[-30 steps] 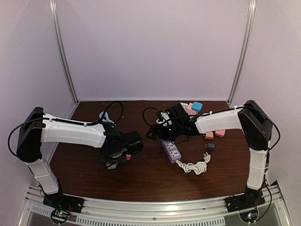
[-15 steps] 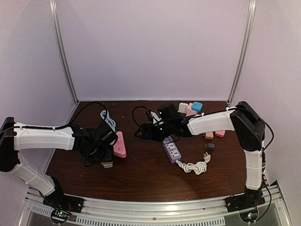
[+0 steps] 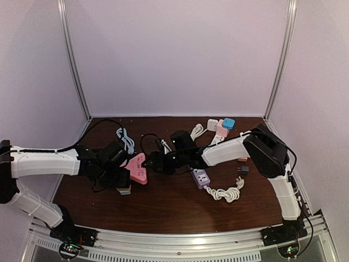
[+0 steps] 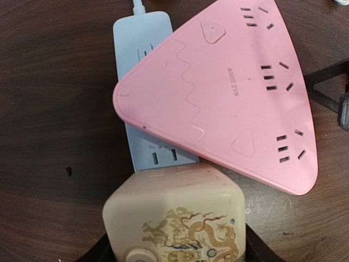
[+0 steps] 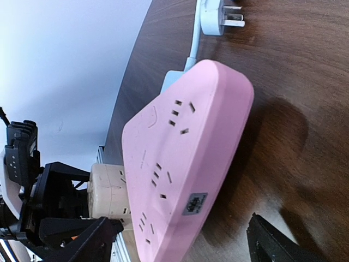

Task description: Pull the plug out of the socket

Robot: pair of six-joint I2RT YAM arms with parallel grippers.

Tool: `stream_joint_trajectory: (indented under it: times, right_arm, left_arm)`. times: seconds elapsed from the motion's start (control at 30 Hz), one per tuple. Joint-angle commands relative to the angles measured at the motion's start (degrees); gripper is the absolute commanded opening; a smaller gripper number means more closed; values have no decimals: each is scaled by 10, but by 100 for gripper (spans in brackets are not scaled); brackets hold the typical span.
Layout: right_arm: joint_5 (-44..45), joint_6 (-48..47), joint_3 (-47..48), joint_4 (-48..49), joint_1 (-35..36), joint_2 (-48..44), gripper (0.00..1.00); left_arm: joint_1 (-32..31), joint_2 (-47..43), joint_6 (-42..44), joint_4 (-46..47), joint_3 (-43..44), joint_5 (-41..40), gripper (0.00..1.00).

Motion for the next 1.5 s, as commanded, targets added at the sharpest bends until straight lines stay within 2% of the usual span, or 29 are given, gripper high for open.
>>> stream_joint_trajectory:
  times: [0.0,0.3,0.53,0.7,0.77,0.87,0.97,1.13,1.47]
  right_arm:
    - [-37,42,29,58,10,27,85]
    - [-60,108,55,137,18,75,71]
    - [-64,152,59,190,19,93,58]
    - [-59,159,63,192,21,99,38]
    - [-55,158,60,189,22,94,34]
    - [-48,151,51,181,23,86,33]
    - [-42,142,40,173,25,77,35]
    - [-42,147,4,197,22,58,56]
    - [-41,175,-57,253,5,16,56]
  left_arm:
    - [-10,5,56,127,-13,131,35]
    - [-9,-19,56,145,-20,132,35]
    - [-9,-41,53,176,-35,167,36]
    - [-9,-40,56,157,-28,160,36]
    - [-9,-37,53,151,-25,155,36]
    - [-10,-36,47,148,-24,149,42]
    - [-9,-35,41,139,-18,141,44]
    - [-9,-30,33,134,-18,123,41]
    - [-9,-26,23,139,-25,125,39]
